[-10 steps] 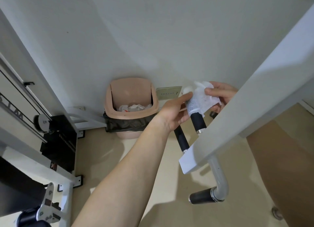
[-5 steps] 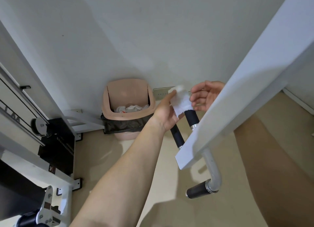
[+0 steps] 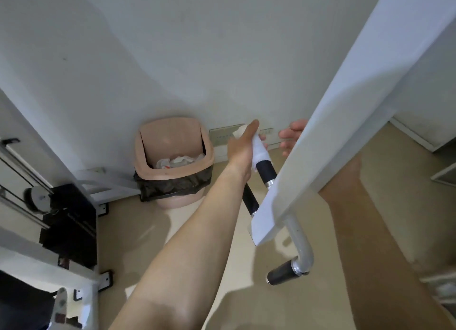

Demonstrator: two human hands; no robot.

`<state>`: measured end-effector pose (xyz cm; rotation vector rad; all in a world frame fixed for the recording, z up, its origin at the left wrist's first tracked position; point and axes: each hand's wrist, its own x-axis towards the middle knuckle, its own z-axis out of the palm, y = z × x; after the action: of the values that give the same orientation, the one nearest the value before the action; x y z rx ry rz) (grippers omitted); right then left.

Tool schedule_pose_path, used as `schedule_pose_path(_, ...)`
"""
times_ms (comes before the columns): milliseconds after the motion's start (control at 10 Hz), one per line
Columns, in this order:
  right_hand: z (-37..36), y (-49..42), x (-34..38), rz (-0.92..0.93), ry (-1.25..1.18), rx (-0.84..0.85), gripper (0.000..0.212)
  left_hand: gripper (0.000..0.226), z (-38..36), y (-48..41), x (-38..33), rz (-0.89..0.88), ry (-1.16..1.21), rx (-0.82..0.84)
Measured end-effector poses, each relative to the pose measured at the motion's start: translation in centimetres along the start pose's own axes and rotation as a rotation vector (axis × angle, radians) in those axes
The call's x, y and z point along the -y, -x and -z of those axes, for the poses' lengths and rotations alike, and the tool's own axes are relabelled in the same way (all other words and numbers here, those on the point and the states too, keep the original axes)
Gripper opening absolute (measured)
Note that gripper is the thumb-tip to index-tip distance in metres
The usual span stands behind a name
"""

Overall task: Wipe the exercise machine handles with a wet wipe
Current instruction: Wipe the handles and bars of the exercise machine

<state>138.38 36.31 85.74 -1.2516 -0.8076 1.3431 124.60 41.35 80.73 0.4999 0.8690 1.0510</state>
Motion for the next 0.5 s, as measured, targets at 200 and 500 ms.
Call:
schedule_pose_path(200, -1.8, 9.7, -3.1, 0.566, 0.040, -0.231, 0.059, 0.030, 2.5, -0.5, -1.5, -1.121, -1.347, 0.042)
schedule_pose_path(500, -5.5, 10.0, -3.7, 0.726, 0.243, -0.446, 0.055, 0.041, 2.1, 0.2, -5.8, -1.273, -2.460, 0.655)
